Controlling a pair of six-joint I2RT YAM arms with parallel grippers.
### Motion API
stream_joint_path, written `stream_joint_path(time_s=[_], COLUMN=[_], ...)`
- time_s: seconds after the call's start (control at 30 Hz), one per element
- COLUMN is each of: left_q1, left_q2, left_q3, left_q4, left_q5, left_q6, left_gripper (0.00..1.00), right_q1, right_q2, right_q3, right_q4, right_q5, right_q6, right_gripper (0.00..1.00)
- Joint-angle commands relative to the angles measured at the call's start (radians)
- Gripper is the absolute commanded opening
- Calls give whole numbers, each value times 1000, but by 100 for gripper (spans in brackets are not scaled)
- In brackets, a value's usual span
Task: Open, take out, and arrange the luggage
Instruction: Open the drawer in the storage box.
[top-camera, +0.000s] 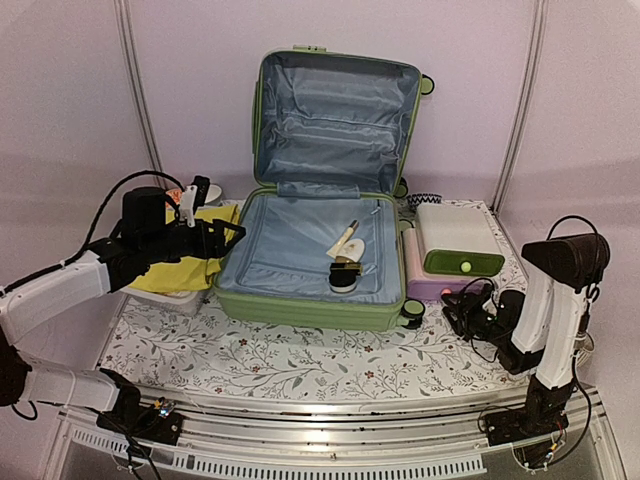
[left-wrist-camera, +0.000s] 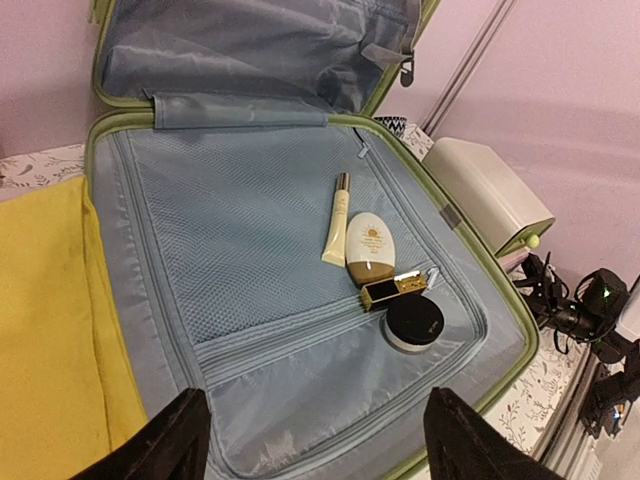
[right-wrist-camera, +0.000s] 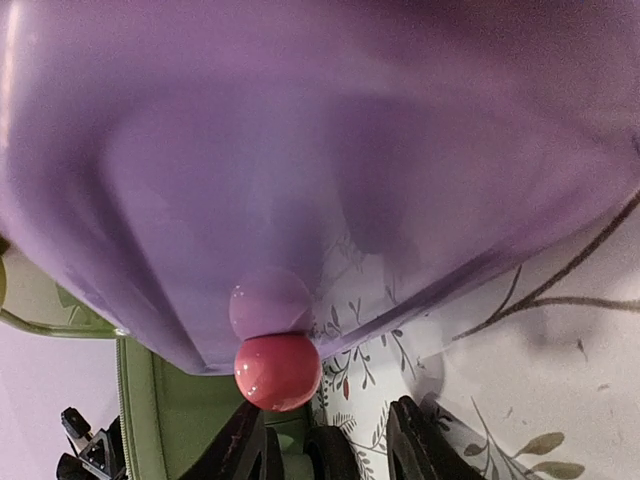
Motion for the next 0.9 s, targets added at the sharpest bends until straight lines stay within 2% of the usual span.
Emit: stream_joint_path(time_s=[0.0,0.33,0.63,0.87], left_q1=[-12,-13,-12,-13], left_q2=[1,5,6,3], left_q3=[8,8,8,7], left_q4=[9,6,4,1], left_q5=[-3,-7,-10,-10], left_q6=[15,19,21,19], left_gripper=[76,76,76,76], right_q1=[-20,-56,-122,-157], right_q2=[47,63,50,-1], right_q3=[14,78,176,188], right_q4=[259,254,154,84], right_q5=[24,24,-21,-27], right_q6=[-5,12,-7,-29], right_gripper=[42,40,39,26])
